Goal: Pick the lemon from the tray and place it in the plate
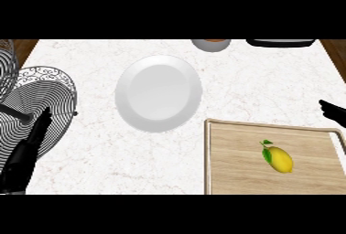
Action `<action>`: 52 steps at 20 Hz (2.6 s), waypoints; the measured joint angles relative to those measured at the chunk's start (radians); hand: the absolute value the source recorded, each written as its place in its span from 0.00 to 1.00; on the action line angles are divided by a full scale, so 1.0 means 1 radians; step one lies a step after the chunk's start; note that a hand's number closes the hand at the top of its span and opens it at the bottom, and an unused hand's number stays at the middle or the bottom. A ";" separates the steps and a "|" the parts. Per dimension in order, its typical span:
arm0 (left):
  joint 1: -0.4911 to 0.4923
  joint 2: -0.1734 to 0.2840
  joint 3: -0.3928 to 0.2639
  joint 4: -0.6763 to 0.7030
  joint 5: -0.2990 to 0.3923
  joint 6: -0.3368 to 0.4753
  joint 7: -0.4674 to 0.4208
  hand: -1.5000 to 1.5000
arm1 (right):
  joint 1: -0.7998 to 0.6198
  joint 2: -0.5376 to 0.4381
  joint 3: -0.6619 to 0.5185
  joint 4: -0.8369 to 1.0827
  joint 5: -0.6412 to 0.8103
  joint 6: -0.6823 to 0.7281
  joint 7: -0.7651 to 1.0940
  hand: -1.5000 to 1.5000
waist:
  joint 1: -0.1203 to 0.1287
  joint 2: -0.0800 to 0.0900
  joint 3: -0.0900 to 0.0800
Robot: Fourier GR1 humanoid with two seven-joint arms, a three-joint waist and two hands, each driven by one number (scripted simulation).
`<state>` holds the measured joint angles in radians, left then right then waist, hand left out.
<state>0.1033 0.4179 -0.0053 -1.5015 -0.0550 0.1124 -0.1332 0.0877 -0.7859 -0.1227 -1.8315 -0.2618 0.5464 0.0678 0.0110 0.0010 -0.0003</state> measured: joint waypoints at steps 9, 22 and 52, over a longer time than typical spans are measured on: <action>-0.022 -0.028 0.010 0.031 -0.031 -0.002 -0.008 0.50 | -0.147 0.023 0.160 0.152 0.270 0.086 -0.032 0.00 | 0.001 0.001 0.001; -0.006 -0.070 0.054 0.008 -0.074 -0.043 0.000 0.50 | -0.236 0.145 0.231 0.350 0.556 0.167 -0.192 0.00 | -0.005 -0.001 0.000; 0.000 -0.145 0.146 -0.035 -0.153 -0.139 0.008 0.50 | -0.311 0.344 0.188 0.593 0.889 0.068 -0.434 1.00 | -0.006 -0.004 -0.004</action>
<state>0.1032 0.2725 0.1410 -1.5365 -0.2076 -0.0269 -0.1248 -0.2228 -0.4423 0.0657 -1.2386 0.6274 0.6140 -0.3664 0.0052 -0.0034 -0.0045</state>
